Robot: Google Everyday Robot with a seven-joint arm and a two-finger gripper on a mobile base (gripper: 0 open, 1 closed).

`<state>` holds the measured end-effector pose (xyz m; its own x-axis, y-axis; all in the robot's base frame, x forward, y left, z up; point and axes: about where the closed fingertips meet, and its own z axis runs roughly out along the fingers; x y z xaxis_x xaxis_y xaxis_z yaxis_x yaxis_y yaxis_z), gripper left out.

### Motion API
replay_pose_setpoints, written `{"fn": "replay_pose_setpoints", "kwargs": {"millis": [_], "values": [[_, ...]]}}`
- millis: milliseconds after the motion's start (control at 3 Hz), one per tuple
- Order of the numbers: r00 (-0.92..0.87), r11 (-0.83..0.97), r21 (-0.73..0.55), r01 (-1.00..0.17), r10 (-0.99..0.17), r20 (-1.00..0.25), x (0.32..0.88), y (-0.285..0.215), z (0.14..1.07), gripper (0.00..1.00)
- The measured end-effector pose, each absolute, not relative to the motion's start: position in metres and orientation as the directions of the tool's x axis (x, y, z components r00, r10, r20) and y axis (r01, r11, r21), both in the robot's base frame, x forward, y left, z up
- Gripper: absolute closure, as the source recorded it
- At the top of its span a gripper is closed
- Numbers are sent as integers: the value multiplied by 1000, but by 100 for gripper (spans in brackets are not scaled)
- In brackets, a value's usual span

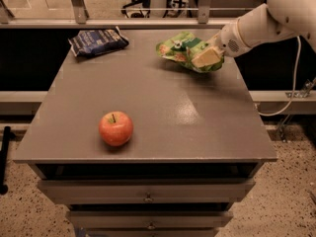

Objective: Move green rice chip bag near apple

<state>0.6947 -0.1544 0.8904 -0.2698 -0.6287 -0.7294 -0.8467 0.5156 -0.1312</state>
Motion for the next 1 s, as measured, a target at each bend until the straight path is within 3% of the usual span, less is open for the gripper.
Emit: {"fn": "replay_pose_setpoints", "kwargs": {"millis": [333, 1000], "values": [[-157, 398, -165, -902, -659, -735, 642, -122, 930, 100], [-141, 297, -82, -951, -655, -742, 566, -55, 933, 100]]}}
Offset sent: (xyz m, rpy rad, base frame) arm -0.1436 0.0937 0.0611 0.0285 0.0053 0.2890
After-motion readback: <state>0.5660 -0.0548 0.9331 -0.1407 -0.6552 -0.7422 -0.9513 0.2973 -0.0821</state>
